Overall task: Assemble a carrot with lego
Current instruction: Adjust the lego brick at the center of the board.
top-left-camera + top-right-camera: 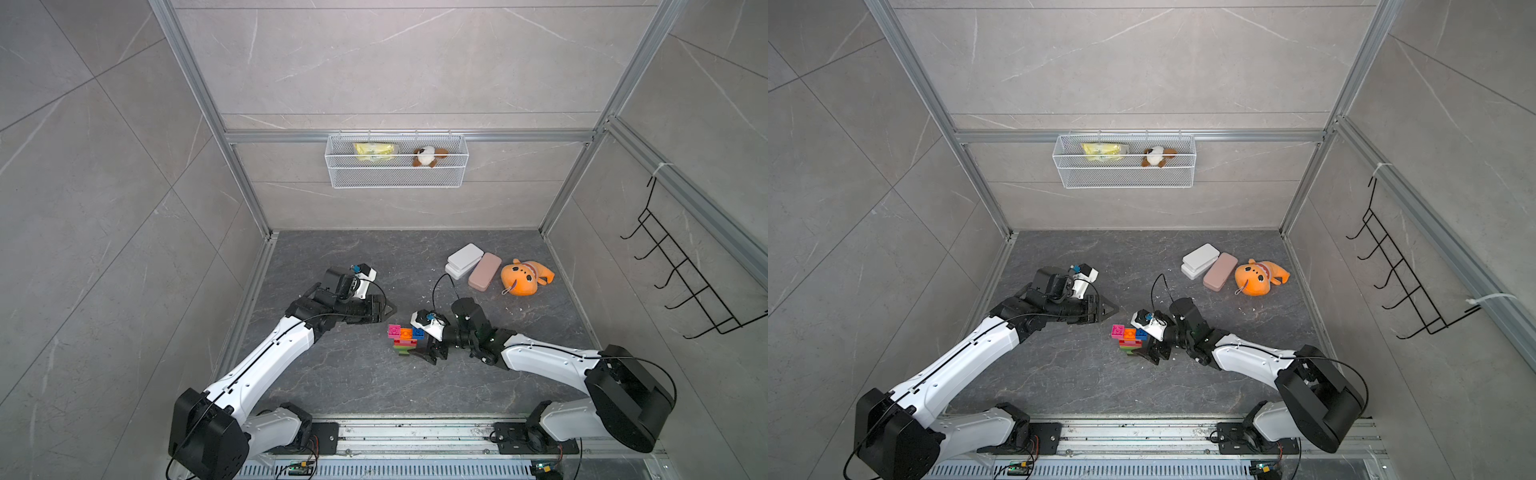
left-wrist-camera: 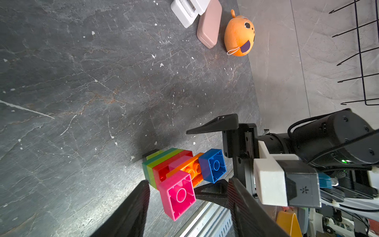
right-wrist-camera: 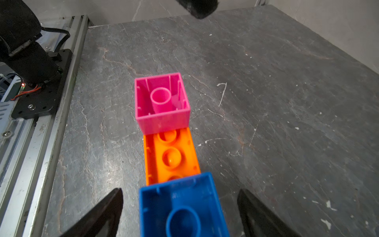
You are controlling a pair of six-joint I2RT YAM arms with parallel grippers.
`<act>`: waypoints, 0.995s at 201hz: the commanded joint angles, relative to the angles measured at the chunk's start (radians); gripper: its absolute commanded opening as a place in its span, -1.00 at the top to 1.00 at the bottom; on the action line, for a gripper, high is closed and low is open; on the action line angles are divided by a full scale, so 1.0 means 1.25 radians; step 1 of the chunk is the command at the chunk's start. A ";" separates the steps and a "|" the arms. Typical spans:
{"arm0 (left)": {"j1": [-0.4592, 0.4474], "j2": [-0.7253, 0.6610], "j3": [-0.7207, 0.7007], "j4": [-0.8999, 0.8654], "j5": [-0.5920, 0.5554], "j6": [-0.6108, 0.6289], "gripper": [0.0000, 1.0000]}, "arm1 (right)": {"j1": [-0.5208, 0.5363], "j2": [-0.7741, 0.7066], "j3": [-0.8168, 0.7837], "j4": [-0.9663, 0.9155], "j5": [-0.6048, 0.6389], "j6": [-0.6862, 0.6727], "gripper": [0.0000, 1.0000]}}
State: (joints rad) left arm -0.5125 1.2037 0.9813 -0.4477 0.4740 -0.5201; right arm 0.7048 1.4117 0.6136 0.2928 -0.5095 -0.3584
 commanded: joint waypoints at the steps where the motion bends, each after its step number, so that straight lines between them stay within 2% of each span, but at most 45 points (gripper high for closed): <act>1: -0.004 0.003 0.034 -0.003 -0.012 0.008 -0.29 | 0.007 0.024 -0.015 0.092 -0.029 0.009 -0.76; 120: -0.004 0.005 0.041 -0.014 -0.025 0.025 -0.29 | 0.011 0.082 -0.021 0.143 -0.063 0.020 -0.32; 200: -0.004 0.002 0.038 -0.015 -0.029 0.032 -0.29 | 0.013 0.082 -0.011 0.124 -0.069 0.020 0.08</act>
State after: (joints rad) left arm -0.5125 1.2110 0.9989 -0.4675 0.4454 -0.5045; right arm 0.7143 1.5059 0.5926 0.4541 -0.5747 -0.3393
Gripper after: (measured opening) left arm 0.643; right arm 0.483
